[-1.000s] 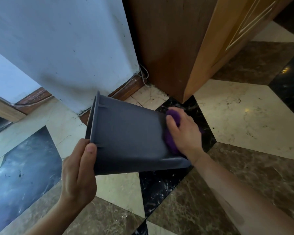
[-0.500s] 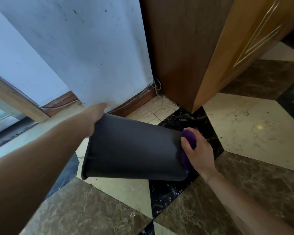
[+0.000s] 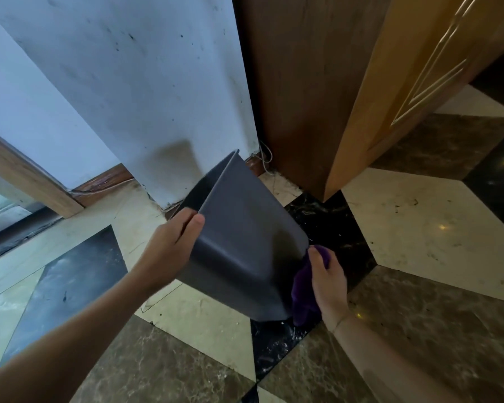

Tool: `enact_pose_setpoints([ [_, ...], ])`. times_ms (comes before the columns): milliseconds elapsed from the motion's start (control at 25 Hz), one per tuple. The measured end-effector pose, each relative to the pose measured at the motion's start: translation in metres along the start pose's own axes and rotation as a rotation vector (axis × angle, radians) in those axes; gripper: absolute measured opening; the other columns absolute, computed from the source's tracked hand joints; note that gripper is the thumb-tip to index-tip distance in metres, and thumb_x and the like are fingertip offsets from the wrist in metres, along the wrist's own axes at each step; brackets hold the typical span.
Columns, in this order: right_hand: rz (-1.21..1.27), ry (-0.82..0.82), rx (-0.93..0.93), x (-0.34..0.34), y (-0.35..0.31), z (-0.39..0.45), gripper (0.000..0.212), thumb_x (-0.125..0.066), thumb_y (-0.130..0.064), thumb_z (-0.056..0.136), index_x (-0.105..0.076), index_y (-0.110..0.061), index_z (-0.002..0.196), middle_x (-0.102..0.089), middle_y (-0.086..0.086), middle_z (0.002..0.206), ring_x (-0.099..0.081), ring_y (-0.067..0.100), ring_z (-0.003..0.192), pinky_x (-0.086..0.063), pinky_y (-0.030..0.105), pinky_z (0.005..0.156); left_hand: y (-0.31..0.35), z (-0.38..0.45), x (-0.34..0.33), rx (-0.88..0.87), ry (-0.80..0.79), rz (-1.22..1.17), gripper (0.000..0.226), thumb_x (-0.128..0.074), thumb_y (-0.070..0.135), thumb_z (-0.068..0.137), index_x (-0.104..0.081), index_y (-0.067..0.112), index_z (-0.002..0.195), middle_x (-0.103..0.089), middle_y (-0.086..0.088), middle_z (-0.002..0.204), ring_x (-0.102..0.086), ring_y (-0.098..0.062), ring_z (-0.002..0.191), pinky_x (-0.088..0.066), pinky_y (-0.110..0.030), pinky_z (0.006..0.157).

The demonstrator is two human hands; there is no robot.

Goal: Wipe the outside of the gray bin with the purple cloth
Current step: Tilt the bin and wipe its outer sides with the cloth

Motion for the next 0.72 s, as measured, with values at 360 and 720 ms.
enact_pose_setpoints([
  [360, -0.146, -0.06, 0.143, -0.016, 0.027, -0.026, 0.017, -0.049, -0.036, 0.101, -0.048, -0.043, 0.116, -0.061, -0.017, 0.105, -0.06, 0.011, 0.099, -0.052, 0.029, 0.079, -0.024, -0.02, -0.018, 0.105, -0.131, -0.102, 0.018, -0.037, 0.034, 0.098, -0.052, 0.027, 0.106, -0.064, 0.006, 0.085, -0.057, -0.02, 0.076, -0.043, -0.036, 0.065],
  [720, -0.164, 0.082, 0.258, -0.016, 0.008, -0.035, 0.023, -0.046, -0.041, 0.1, -0.048, -0.043, 0.123, -0.062, -0.014, 0.112, -0.059, 0.004, 0.102, -0.053, 0.044, 0.095, -0.025, -0.019, -0.023, 0.077, -0.071, -0.147, 0.022, -0.034, 0.027, 0.103, -0.055, 0.033, 0.111, -0.067, 0.01, 0.095, -0.061, 0.0, 0.083, -0.049, -0.03, 0.07],
])
Point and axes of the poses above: each hand's wrist, its own z-axis towards the middle knuckle, its own x-axis out of the back of the hand, y = z × x, the point moved 9 cm from there along z, towards the middle knuckle
